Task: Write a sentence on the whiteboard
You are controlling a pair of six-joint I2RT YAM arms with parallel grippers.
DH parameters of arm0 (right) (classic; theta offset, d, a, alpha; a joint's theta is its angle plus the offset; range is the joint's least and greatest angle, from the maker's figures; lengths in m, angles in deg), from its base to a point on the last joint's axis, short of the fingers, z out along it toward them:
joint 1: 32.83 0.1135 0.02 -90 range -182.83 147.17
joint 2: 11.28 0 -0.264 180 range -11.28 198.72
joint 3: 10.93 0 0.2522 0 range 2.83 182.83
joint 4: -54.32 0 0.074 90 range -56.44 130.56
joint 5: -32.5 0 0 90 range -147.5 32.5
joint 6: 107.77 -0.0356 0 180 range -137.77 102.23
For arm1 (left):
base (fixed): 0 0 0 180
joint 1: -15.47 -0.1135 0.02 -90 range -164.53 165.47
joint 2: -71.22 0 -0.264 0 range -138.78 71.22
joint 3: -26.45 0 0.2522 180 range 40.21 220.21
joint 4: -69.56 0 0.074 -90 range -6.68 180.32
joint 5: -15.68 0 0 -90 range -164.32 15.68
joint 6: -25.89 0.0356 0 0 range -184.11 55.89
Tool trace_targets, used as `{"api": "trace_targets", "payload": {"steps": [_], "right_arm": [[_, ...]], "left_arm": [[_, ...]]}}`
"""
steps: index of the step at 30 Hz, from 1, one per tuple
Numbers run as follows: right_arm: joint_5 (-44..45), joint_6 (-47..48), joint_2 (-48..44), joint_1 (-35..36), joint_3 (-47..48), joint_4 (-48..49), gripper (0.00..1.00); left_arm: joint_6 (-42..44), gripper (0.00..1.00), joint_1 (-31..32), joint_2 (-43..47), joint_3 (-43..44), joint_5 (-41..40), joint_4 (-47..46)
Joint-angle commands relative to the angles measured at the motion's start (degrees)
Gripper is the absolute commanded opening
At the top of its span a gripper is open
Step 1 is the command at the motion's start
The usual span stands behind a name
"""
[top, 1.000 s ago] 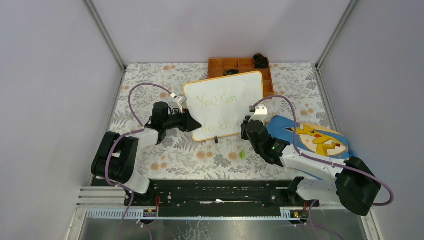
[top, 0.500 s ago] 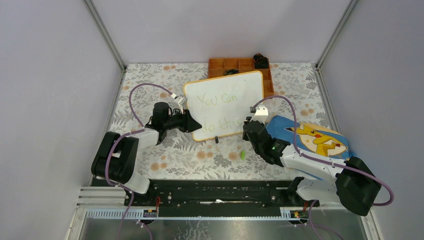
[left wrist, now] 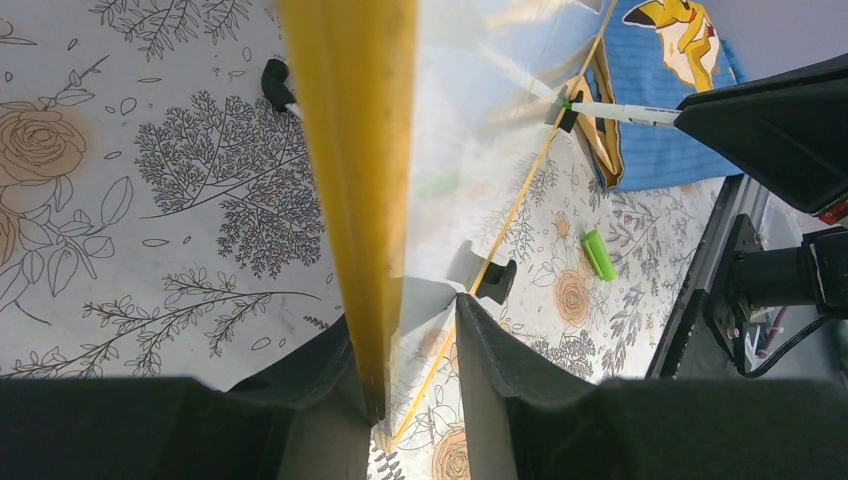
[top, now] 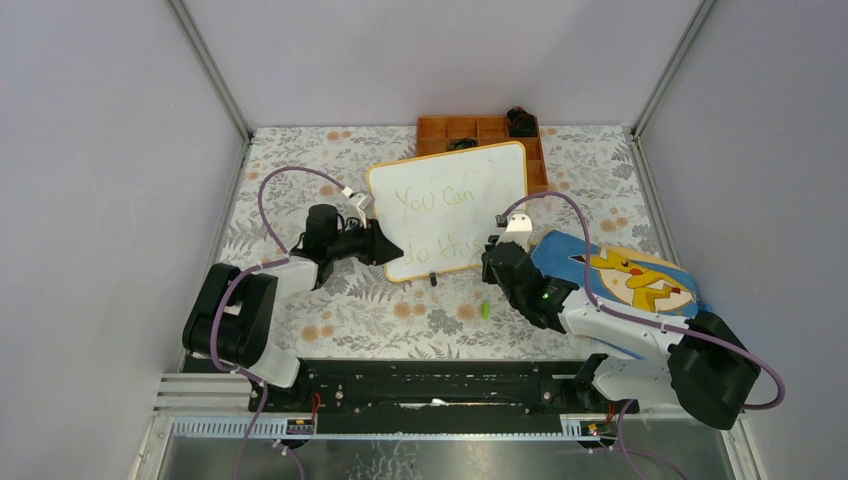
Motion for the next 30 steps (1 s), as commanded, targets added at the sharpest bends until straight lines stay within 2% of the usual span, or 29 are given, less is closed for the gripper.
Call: {"api": "trace_targets", "payload": {"steps": [1, 11, 21, 25, 30], "right_arm": [[-2.3, -1.0, 0.7, -0.5, 0.9, 2.3, 0.00], [-3.7, -1.6, -0.5, -0.5, 1.8, 1.5, 0.00], [-4.5, -0.5, -11.2, -0.6, 4.2, -9.1, 0.00], [-2.3, 0.1, -16.2, -0.6, 3.6, -14.4, 0.00], [0.1, -1.2, -17.8, -1.4, 2.1, -17.6, 0.00]], "left_arm": [[1.2, 0.40, 1.1, 0.9, 1.5, 0.3, 0.7], [1.7, 0.40, 1.2, 1.0, 1.4, 0.1, 1.2], [2.1, 0.40, 1.1, 1.6, 1.3, -0.1, 1.7], [2.2, 0.40, 1.2, 1.7, 1.4, -0.1, 1.6], [2.0, 0.40, 1.2, 1.3, 1.5, 0.1, 1.6]]}}
